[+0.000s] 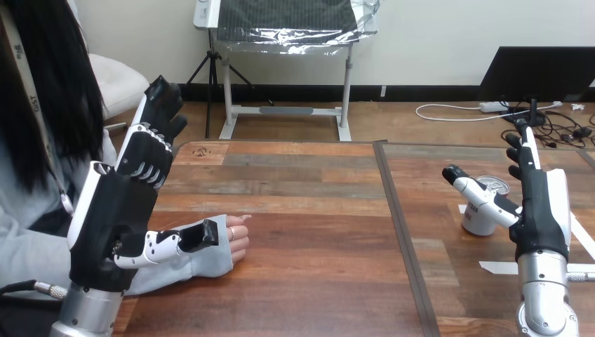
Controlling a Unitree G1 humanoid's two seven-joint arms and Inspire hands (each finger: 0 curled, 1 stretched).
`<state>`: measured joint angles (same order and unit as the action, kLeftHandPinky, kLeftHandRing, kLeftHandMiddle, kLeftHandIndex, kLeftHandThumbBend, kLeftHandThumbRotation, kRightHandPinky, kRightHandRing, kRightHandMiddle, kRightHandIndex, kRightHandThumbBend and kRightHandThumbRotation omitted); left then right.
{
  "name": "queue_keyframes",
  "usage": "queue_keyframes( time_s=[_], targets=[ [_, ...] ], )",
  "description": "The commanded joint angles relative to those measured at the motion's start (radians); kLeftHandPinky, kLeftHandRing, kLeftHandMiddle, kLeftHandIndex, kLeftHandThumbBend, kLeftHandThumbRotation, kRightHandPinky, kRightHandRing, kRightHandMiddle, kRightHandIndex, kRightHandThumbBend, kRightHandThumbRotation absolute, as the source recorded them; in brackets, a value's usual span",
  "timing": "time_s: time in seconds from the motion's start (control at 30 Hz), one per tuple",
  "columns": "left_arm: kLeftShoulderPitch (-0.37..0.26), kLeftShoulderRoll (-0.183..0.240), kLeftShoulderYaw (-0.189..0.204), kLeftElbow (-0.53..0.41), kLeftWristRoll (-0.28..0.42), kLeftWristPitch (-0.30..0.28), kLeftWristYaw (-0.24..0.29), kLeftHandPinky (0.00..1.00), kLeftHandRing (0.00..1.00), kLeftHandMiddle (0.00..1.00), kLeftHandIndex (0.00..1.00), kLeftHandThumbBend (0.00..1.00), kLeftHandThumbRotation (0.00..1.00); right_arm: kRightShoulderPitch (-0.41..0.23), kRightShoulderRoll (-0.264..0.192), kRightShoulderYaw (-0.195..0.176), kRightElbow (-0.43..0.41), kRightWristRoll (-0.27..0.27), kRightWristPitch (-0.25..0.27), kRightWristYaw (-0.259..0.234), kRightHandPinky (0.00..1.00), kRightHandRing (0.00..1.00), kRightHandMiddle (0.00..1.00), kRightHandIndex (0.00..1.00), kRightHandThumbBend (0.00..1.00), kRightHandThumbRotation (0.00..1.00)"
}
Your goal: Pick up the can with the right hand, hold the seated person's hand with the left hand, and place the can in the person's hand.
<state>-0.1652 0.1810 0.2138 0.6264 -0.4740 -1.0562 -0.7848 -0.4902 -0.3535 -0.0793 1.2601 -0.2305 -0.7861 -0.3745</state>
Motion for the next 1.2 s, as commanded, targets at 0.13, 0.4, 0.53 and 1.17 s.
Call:
queue_keyframes(
  time_s=[0.13, 0.4, 0.53, 1.17],
  targets=[
    [-0.032, 0.006, -0.001, -0.021, -0.027, 0.009, -0.016, 0.98, 1.0, 1.0, 0.99, 1.0, 0.4, -0.027, 0.003, -0.015, -0.016, 0.034, -0.035, 0.028, 0.9, 0.93, 0.94, 0.98, 1.0, 0.55],
    [-0.037, 0.002, 0.0, -0.011, -0.032, 0.0, -0.032, 0.99, 1.0, 1.0, 1.0, 1.0, 0.4, -0.024, 0.002, 0.001, -0.021, 0.016, -0.026, -0.004, 0.89, 0.93, 0.93, 0.97, 1.0, 0.56],
    [-0.037, -0.002, 0.002, -0.009, -0.027, -0.005, -0.029, 0.99, 1.0, 1.0, 1.0, 1.0, 0.41, -0.023, 0.002, 0.001, -0.022, 0.016, -0.025, -0.007, 0.89, 0.92, 0.93, 0.98, 1.0, 0.56],
    [-0.025, -0.011, -0.005, -0.022, -0.014, -0.011, -0.014, 1.0, 1.0, 1.0, 1.0, 1.0, 0.41, -0.019, -0.019, -0.003, -0.013, 0.015, -0.015, -0.037, 0.89, 0.93, 0.94, 1.0, 1.0, 0.54]
  ],
)
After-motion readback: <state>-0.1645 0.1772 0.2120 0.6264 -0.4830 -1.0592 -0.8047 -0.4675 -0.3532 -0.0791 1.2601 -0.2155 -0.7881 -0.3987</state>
